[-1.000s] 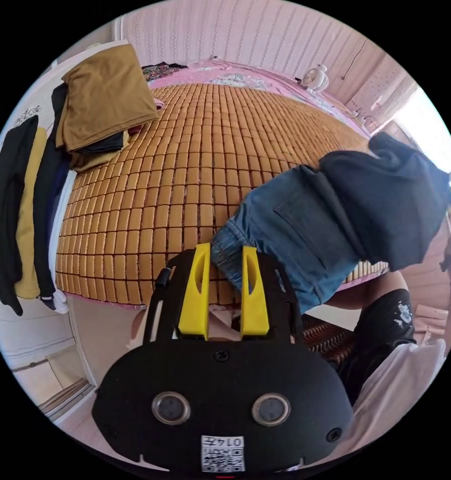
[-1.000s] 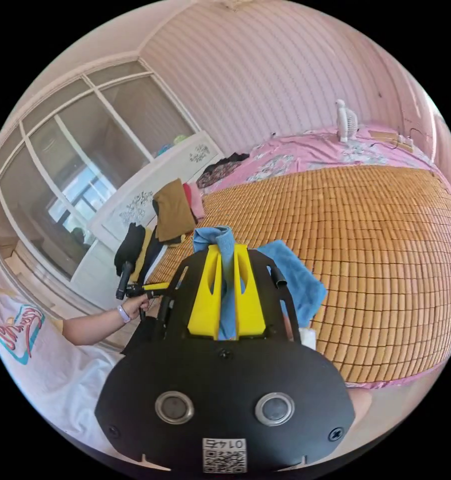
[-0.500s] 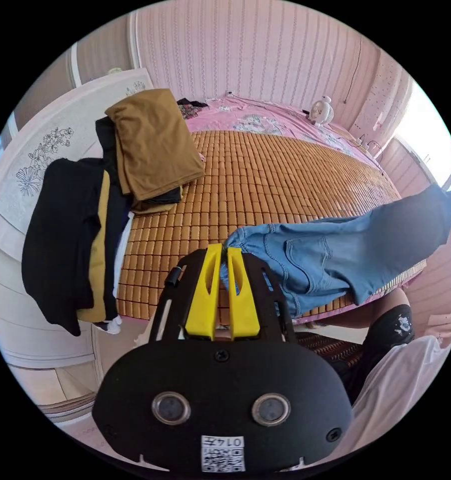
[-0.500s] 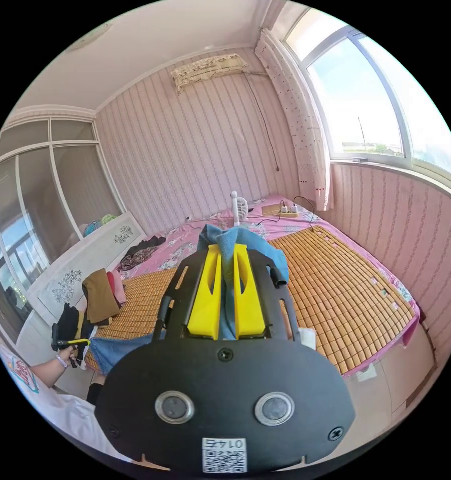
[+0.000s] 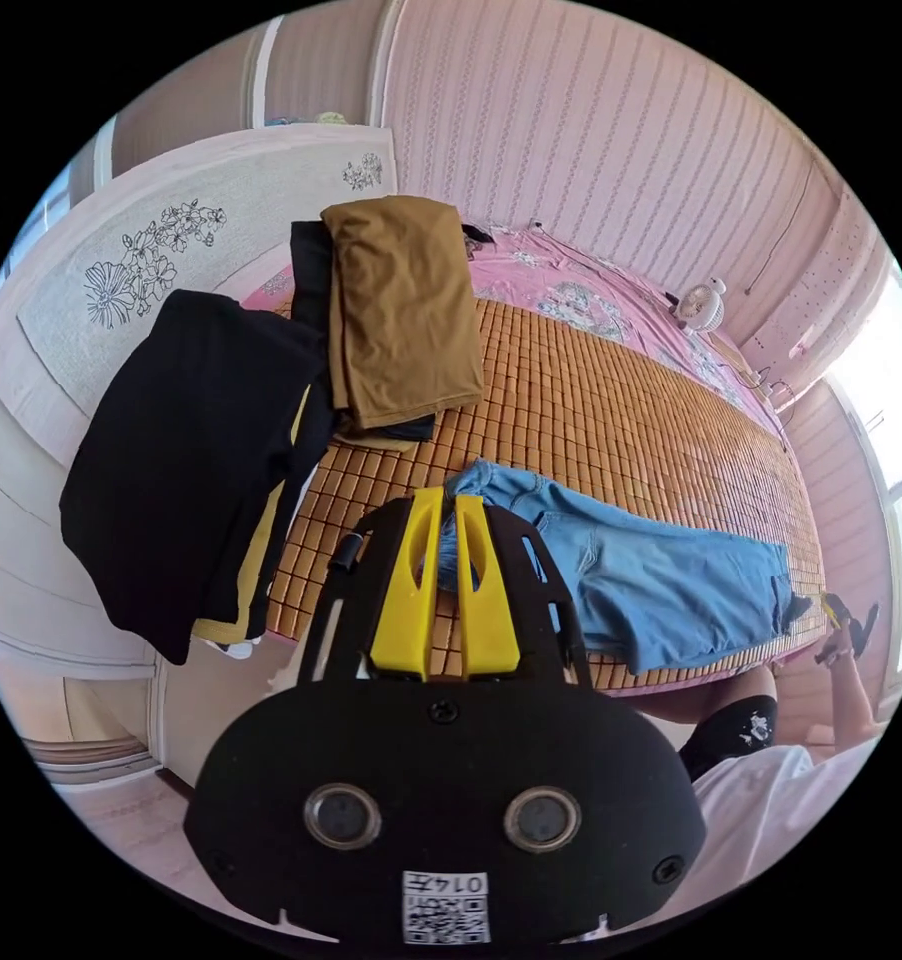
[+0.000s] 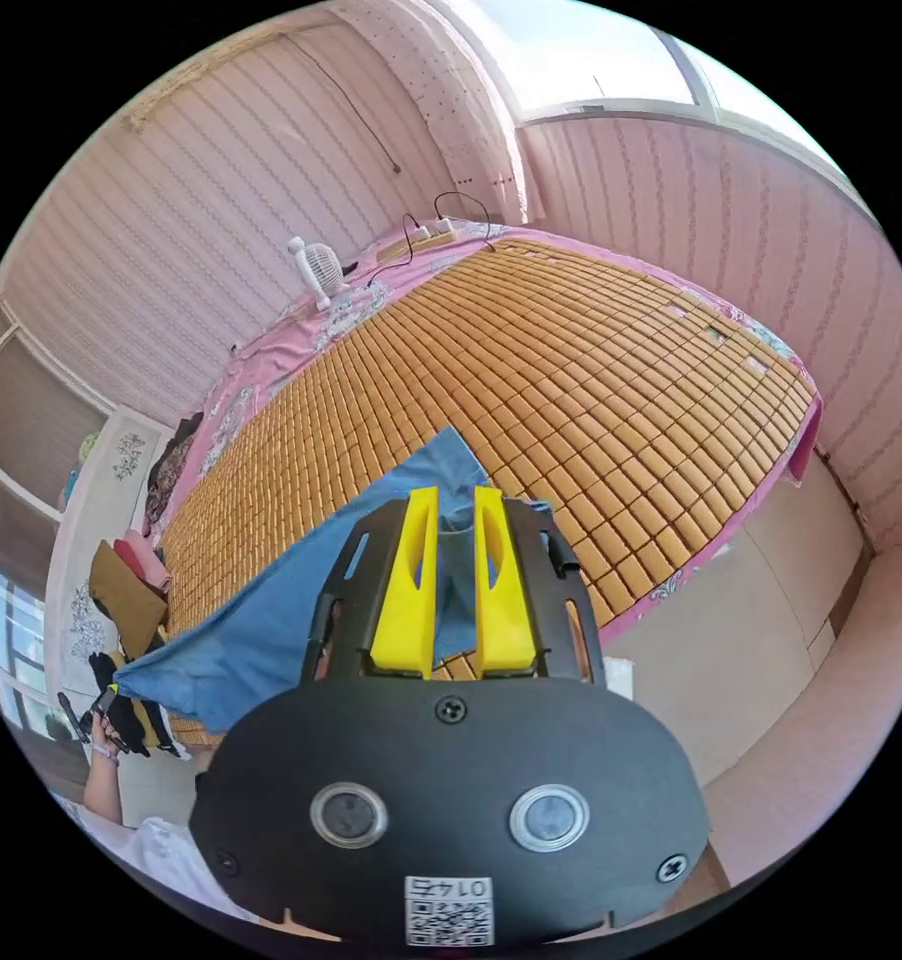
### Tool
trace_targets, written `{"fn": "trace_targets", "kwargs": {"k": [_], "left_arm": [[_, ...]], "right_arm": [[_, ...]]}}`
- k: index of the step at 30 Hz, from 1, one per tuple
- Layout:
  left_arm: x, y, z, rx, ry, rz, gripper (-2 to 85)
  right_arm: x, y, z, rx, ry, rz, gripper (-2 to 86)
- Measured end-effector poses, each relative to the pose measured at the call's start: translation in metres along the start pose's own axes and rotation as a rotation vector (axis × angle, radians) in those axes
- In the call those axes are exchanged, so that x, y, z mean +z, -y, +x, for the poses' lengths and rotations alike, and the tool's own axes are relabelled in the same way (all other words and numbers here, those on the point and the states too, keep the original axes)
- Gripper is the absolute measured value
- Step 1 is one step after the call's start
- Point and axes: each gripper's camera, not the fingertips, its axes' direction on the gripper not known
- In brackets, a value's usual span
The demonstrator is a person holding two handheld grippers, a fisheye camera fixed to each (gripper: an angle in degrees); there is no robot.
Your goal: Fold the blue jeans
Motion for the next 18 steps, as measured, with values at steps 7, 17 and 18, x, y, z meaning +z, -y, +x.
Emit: {"fn": "trace_targets", "kwargs": {"k": [7,17,18], "left_arm": [[0.003,0.007,0.001,-0.005,0.037,-0.019,-0.1],[0.013,0.02,-0.005,-0.003,0.077,-0.062,0.0],[0.014,0.021,-0.007,-0.011,0.078,-0.063,-0.1]], "right_arm": [[0.053,0.024,-0.053,-0.153,0.06,-0.138,8.9],[0.127,0.082,-0.087,-0.177,-0.133,-0.279,10.6],[0.125,0.084,-0.088,-0.178,-0.152,-0.268,10.2]]}}
